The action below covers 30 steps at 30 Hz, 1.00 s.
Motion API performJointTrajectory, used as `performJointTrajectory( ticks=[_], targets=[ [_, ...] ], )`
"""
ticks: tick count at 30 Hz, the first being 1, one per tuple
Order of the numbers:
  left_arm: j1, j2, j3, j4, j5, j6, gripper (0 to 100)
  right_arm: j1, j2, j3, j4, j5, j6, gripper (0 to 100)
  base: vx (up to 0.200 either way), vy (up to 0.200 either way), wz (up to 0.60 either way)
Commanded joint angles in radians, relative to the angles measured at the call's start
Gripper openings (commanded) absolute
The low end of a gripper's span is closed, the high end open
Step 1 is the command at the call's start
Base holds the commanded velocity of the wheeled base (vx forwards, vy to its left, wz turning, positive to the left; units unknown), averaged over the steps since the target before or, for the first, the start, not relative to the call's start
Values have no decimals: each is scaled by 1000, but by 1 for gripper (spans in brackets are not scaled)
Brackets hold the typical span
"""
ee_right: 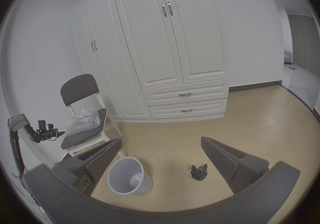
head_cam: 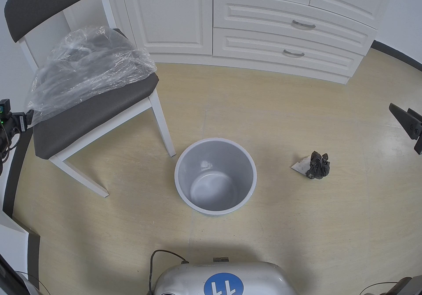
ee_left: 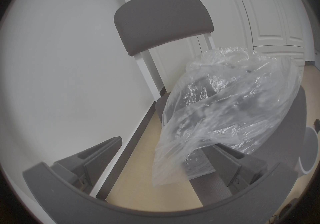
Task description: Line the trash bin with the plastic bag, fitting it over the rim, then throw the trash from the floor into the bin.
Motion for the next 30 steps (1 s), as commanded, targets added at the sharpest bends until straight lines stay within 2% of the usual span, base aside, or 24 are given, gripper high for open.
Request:
performJointTrajectory(
  ticks=[1, 5, 8, 15, 22, 28, 30],
  targets=[
    [7, -123, -9, 56, 7, -8, 100, -1, -9, -2, -1, 0, 0, 100, 0, 0, 0],
    [7, -148, -44, 81, 10, -25, 100, -1, -10, -1, -1, 0, 0, 100, 0, 0, 0],
    [10, -186, -98, 162, 16, -40, 100, -2, -12, -1, -1, 0, 0, 100, 0, 0, 0],
    [5, -232, -97, 378, 4, -34, 100, -2, -3, 1, 1, 2, 0, 100, 0, 0, 0],
    [16, -166, -104, 405, -54, -31, 100, -2, -10, 1, 3, 3, 0, 100, 0, 0, 0],
    [30, -152, -100, 408, -56, -23, 100, -2, -7, 4, 9, 3, 0, 100, 0, 0, 0],
    [42, -141, -101, 431, -57, 6, 100, -2, -3, 4, 9, 3, 0, 100, 0, 0, 0]
  ],
)
